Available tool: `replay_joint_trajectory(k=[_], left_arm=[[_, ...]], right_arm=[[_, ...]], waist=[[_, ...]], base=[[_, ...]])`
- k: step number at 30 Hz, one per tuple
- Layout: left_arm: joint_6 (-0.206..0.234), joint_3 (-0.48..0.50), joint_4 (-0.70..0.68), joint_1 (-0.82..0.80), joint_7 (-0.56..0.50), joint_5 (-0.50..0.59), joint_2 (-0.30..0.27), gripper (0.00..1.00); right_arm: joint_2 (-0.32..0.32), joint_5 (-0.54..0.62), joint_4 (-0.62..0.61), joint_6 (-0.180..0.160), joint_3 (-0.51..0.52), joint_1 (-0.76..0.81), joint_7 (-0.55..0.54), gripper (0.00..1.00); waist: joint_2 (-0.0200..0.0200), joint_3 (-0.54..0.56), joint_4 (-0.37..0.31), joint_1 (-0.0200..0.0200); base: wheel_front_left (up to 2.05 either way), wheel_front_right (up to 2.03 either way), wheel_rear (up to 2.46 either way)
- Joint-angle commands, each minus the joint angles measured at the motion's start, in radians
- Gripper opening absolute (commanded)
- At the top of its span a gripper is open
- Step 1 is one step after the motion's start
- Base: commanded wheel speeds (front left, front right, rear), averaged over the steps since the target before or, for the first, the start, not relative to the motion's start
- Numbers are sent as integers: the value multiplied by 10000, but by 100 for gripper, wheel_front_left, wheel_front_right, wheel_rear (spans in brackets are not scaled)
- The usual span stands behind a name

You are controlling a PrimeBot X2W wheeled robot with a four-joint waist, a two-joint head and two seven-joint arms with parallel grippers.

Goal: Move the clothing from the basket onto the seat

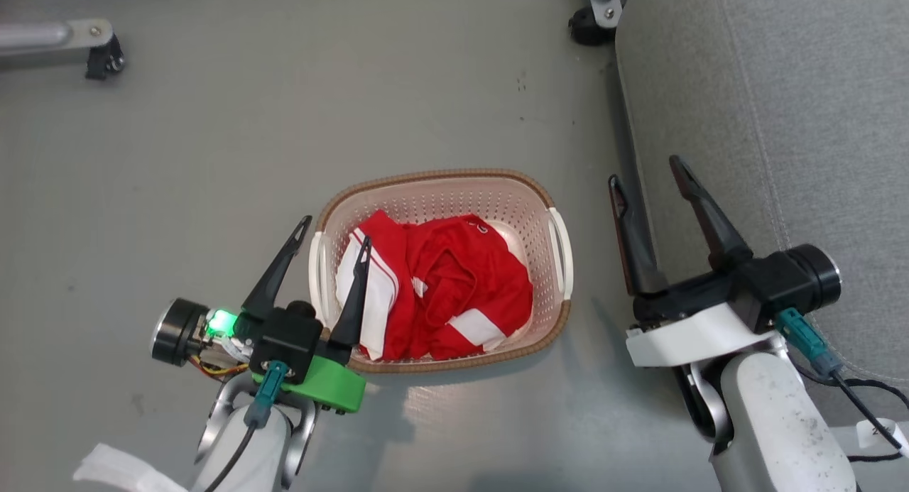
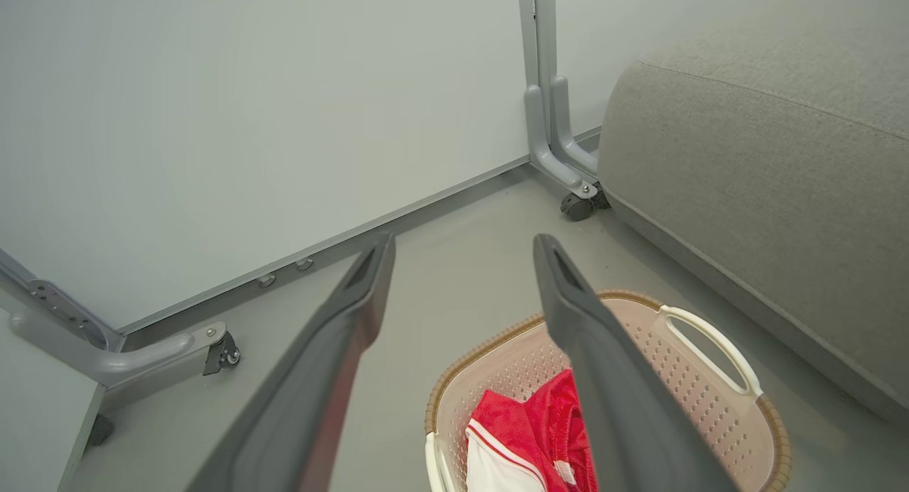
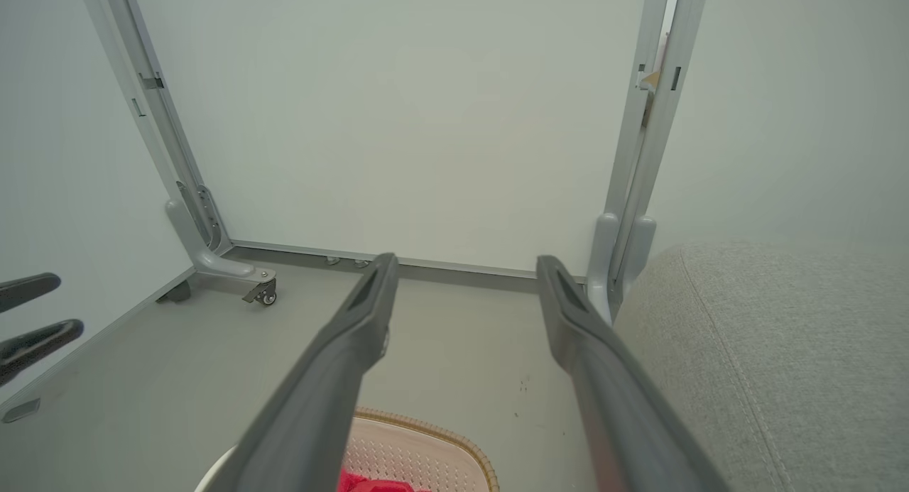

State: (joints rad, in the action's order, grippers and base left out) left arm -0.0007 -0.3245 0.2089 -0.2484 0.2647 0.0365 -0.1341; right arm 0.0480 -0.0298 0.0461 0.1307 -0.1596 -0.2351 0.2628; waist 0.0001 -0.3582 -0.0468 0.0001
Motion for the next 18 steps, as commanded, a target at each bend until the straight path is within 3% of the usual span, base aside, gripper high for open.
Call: replay_joint_trajectory(k=[1, 9, 18], left_arm=[[-62, -94, 171, -445, -2, 175, -135, 100], [-412, -1160, 1698, -2341, -4, 827, -650, 100], [-857, -2816, 4348, -4522, -4, 1896, -1226, 100]], right_arm=[[40, 73, -94, 1, 71, -277, 31, 100], [34, -27, -443, 1, 361, -1014, 31, 100], [28, -544, -595, 1, 227, -1353, 31, 100]], waist=[[-1, -1611, -170, -1], [-1, -2922, -764, -1], [-1, -4057, -1542, -1]], base=[[0, 0, 0], [0, 0, 0], [0, 0, 0]])
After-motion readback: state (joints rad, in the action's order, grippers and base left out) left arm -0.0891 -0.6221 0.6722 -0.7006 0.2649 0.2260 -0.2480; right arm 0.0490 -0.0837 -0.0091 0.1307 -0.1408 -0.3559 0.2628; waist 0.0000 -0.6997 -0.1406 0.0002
